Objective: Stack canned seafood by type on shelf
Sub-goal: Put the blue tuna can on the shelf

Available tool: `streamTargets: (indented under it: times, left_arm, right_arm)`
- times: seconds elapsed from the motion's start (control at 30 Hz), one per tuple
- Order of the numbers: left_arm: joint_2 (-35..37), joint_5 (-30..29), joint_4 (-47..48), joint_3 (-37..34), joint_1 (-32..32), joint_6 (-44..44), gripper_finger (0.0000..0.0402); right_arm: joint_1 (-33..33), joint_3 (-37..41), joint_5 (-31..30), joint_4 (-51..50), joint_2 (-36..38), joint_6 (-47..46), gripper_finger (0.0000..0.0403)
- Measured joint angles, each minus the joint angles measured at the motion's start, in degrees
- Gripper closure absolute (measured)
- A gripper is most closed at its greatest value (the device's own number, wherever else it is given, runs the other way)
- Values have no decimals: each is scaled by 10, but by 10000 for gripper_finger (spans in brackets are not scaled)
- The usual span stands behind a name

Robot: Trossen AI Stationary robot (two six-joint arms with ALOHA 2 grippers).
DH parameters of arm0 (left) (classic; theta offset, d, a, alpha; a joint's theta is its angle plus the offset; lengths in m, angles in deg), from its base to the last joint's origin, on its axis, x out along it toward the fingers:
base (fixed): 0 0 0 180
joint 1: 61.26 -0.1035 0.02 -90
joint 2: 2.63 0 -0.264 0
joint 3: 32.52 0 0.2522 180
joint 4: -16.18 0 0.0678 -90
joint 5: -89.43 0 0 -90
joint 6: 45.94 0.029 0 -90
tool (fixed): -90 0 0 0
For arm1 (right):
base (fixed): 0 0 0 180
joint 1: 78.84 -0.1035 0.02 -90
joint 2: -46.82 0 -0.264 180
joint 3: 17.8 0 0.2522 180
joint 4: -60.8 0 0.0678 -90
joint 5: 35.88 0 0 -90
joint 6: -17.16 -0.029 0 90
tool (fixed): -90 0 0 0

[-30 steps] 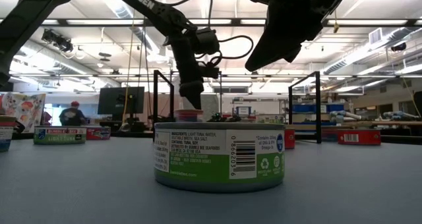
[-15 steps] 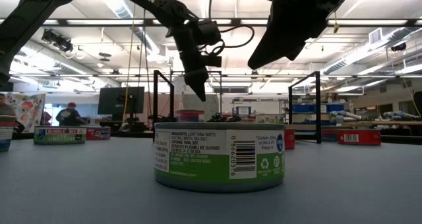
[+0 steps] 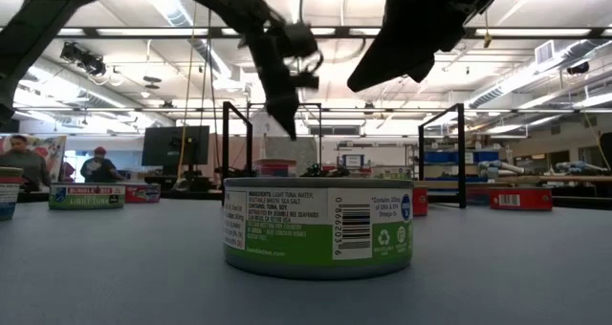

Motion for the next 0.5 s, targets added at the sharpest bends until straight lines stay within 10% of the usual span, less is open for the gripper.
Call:
streamTargets:
  times: [0.5]
  left_arm:
    - [147, 40, -57, 1, 87, -32, 400]
  right_arm:
    - [-3, 0, -5, 11, 0, 15, 395]
